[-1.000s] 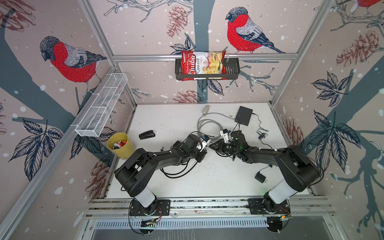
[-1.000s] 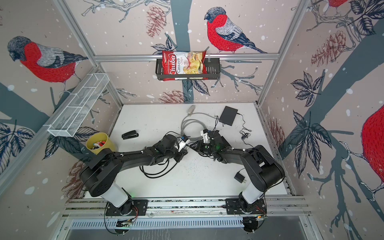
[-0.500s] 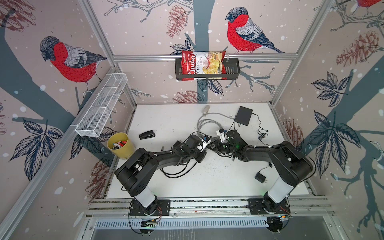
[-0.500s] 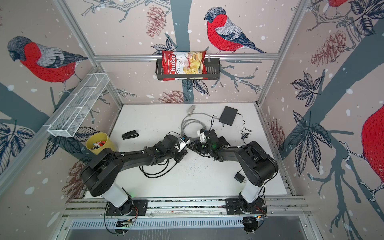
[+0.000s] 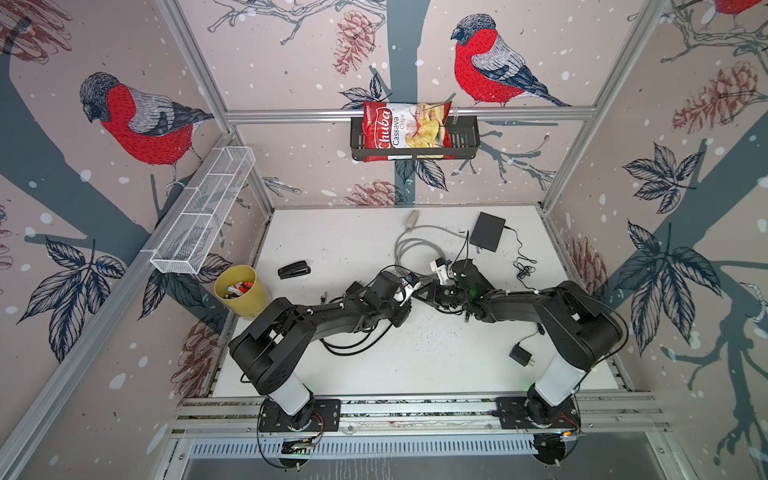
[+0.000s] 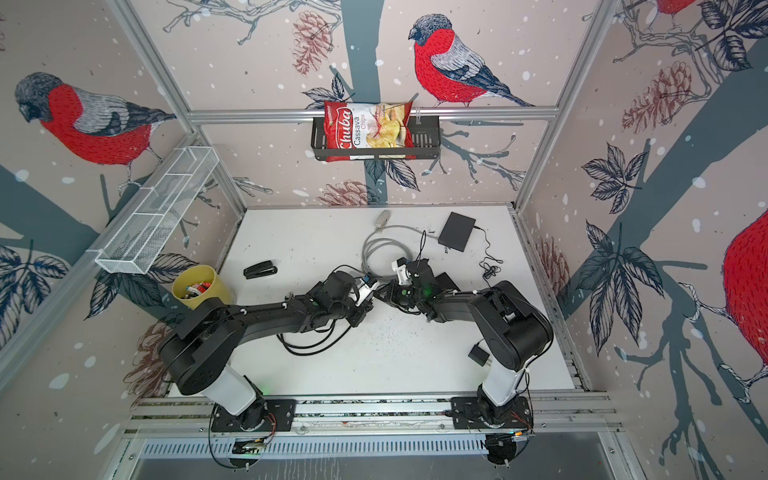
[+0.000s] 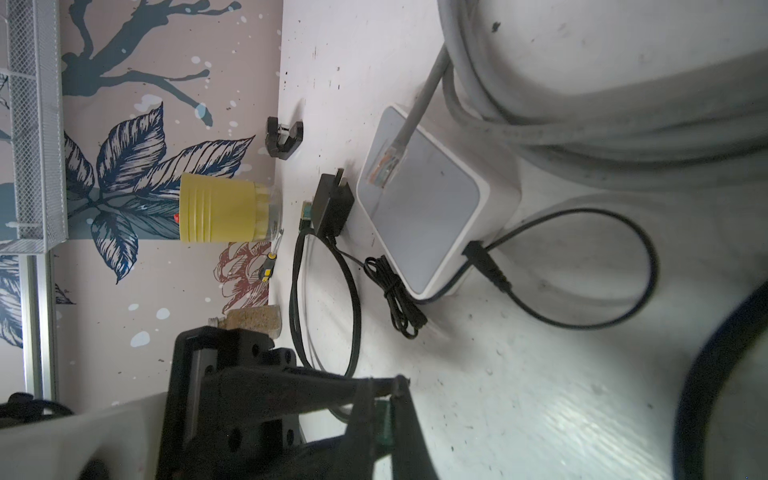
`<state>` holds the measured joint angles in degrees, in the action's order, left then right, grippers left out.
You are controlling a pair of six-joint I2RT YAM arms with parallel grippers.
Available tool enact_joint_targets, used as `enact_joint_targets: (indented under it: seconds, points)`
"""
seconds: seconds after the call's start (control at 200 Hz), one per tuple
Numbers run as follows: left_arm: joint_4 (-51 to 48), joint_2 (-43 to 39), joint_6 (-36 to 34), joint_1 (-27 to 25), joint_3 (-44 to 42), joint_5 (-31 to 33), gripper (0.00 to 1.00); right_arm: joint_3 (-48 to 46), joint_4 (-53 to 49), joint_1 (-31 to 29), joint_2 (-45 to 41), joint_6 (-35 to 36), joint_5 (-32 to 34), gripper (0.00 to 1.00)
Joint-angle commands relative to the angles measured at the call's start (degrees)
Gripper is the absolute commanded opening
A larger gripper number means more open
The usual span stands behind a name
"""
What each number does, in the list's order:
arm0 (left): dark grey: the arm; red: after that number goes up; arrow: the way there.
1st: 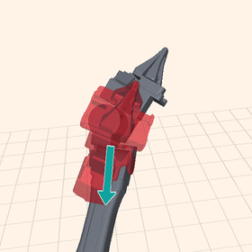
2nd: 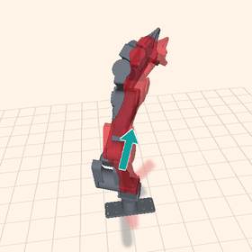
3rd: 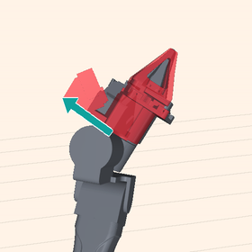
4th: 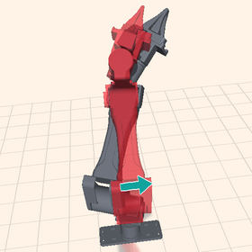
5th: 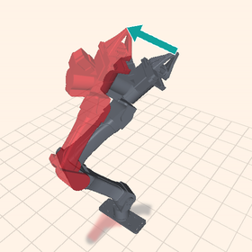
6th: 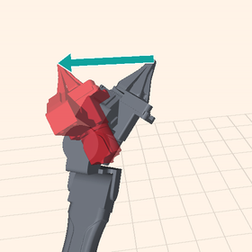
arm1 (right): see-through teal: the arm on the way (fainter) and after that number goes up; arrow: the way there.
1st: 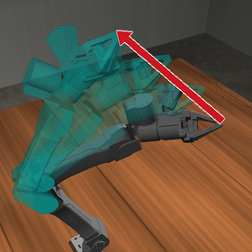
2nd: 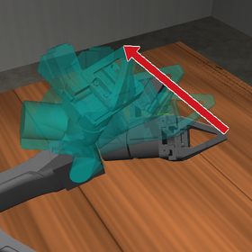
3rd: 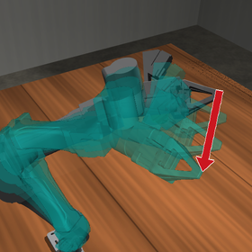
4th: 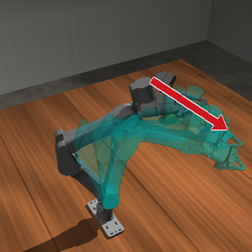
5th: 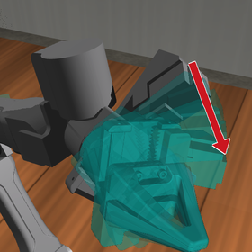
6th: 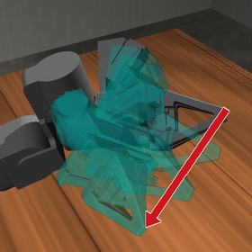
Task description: Insert the plug into the switch port
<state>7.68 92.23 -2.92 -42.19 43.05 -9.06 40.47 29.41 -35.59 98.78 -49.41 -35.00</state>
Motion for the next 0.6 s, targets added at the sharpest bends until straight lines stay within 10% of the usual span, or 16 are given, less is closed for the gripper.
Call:
enact_joint_targets:
  seconds: [0.0, 0.23, 0.595]
  points:
    - [2.84, -1.18, 1.66, 0.1, -1.61, -0.18, 0.3, -0.29, 0.15, 0.14, -0.58, 1.82, -0.86, 0.02]
    - [12.56, -4.55, 5.24, 1.62, -9.5, -2.87, 0.46, -1.83, 2.97, 0.4, -0.05, 2.69, -2.03, 0.02]
    - [24.85, -4.79, 9.69, 5.94, -14.81, -16.12, 0.43, -4.77, 12.07, 0.26, -0.17, 3.01, -4.94, 0.02]
